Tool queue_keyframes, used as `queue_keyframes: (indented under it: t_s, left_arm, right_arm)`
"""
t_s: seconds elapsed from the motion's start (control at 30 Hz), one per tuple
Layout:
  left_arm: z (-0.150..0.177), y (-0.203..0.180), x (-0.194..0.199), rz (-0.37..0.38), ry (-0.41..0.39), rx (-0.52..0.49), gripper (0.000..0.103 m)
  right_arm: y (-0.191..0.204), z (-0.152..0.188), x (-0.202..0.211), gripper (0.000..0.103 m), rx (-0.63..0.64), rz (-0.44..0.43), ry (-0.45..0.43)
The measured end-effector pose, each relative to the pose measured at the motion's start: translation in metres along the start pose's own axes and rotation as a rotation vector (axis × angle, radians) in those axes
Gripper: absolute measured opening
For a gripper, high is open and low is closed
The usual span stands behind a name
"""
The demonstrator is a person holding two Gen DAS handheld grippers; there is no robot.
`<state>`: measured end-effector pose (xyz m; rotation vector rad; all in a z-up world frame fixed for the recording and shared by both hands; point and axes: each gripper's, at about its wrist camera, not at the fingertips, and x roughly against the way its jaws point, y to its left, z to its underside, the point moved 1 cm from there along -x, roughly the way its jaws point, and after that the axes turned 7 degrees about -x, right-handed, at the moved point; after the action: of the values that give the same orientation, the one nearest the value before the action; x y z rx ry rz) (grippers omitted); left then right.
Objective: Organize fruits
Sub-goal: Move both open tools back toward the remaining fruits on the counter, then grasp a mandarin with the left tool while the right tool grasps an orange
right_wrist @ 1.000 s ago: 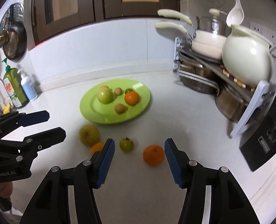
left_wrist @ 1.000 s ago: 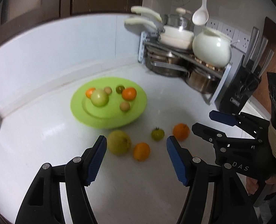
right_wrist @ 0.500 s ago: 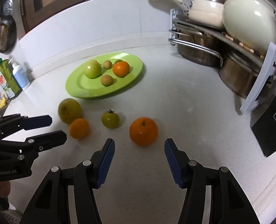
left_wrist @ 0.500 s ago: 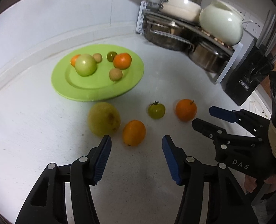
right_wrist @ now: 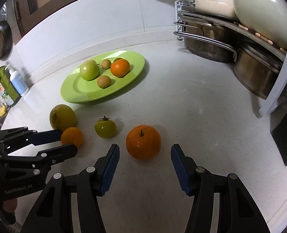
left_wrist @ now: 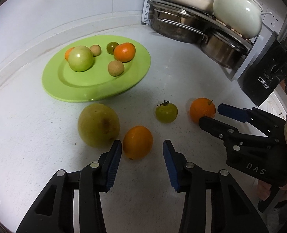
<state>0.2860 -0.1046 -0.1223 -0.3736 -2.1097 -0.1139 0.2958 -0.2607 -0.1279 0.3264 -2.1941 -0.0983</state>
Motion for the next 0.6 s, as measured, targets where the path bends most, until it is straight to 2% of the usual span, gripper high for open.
queue_keyframes:
  t_s: [0.17, 0.3, 0.47, 0.6]
  left_arm:
    - [-0.003, -0.004, -0.005, -0.004, -0.001, -0.013, 0.043]
    - [-0.004, -0.004, -0.009, -0.004, 0.004, -0.019, 0.034]
    - [-0.005, -0.004, -0.009, 0.0, 0.003, -0.026, 0.034]
    - [-0.005, -0.003, -0.007, -0.004, -0.006, -0.029, 0.034]
  right_arm:
    - [0.0, -0.004, -0.007, 0.053, 0.0, 0.002, 0.01]
    - [0.0, -0.004, -0.013, 0.049, 0.004, 0.002, 0.026]
    - [0.0, -0.003, -0.015, 0.042, 0.004, -0.013, 0.03]
    - [0.002, -0.002, -0.014, 0.042, 0.012, -0.003, 0.024]
